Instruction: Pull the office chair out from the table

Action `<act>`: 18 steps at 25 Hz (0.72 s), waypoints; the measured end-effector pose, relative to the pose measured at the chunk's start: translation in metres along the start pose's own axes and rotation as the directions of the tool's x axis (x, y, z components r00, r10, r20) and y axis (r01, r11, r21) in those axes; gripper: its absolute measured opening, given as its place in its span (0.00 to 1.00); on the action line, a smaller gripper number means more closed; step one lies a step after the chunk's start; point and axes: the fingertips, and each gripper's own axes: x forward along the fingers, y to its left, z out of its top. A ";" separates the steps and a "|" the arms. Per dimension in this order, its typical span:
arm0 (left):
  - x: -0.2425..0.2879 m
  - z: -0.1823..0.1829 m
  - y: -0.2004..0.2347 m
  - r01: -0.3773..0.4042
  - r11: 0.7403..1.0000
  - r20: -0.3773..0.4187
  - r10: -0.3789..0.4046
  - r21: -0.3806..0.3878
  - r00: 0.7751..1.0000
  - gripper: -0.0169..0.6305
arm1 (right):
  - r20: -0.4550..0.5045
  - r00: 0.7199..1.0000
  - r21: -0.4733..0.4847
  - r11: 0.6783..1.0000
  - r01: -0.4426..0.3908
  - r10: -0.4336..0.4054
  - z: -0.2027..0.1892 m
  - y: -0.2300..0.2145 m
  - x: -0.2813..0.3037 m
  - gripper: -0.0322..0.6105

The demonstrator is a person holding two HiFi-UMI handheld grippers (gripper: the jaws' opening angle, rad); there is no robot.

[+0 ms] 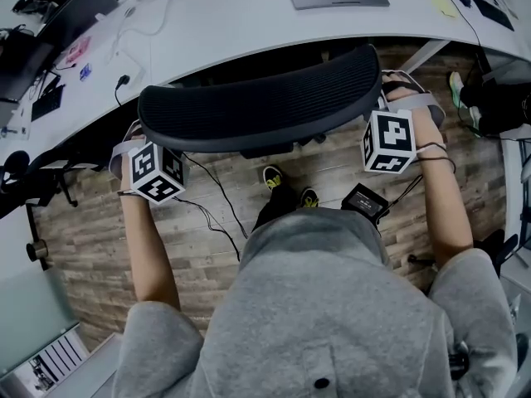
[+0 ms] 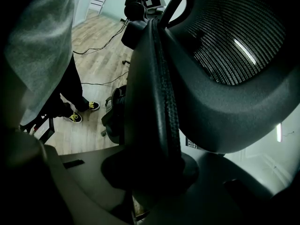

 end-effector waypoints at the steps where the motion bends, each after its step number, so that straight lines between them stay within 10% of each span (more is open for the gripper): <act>1: -0.002 0.001 -0.003 0.001 1.000 0.000 -0.001 0.001 1.000 0.24 | 0.002 1.000 0.000 1.000 0.002 -0.002 0.000 0.002 -0.002 0.19; 18: -0.026 -0.010 -0.048 -0.006 0.999 -0.047 0.003 -0.052 0.999 0.24 | 0.061 0.998 -0.060 0.998 0.003 0.001 0.009 0.025 -0.022 0.19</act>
